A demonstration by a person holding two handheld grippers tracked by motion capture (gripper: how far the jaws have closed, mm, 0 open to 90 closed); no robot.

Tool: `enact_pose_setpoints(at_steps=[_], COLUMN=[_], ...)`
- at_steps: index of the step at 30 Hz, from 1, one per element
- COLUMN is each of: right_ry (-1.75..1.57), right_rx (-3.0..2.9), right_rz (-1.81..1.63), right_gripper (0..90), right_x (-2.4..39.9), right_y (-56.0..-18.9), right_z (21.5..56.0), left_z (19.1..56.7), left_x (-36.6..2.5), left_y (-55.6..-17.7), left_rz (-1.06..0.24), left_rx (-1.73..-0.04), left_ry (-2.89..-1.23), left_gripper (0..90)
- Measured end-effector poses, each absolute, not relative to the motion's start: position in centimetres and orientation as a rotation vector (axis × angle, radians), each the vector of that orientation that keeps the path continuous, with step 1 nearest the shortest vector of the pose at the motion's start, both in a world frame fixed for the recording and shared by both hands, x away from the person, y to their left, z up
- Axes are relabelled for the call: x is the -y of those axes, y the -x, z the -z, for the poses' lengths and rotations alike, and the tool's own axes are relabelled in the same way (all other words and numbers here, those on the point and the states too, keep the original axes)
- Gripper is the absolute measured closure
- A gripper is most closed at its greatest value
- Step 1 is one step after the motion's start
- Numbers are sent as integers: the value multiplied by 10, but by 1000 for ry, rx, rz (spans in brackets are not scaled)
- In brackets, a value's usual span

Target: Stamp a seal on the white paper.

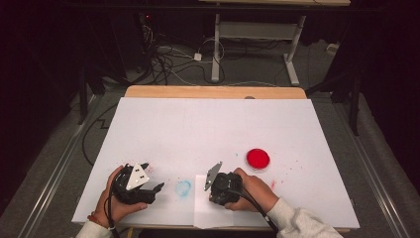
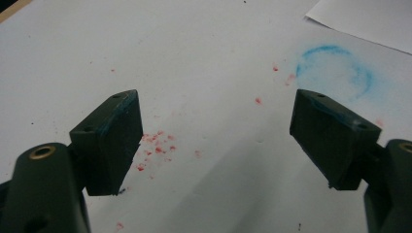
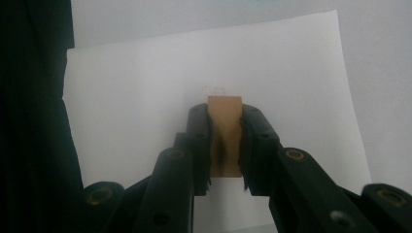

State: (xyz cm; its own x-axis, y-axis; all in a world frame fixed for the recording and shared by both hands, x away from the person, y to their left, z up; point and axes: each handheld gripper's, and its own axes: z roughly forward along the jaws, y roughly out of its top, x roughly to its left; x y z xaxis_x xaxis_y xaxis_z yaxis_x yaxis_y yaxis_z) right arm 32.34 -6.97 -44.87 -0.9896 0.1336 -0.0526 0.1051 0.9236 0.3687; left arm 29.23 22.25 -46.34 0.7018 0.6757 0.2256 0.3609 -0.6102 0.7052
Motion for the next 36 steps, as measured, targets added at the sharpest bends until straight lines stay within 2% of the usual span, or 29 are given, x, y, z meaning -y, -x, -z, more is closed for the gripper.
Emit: enact_pose_setpoints(at_steps=[23,36], right_ry=[-169,-229], right_rx=[-2995,-2940], right_rz=[-604,-746], right_gripper=[761,760], right_x=[73,90], right_y=[-323,-329], right_z=[448,421], left_z=[463,466], left_x=[-225,-226], left_y=[-294,-298], left_rz=[-634,-616], left_rx=[-792,-800], left_ry=[-2266,-2257], left_gripper=[192,192])
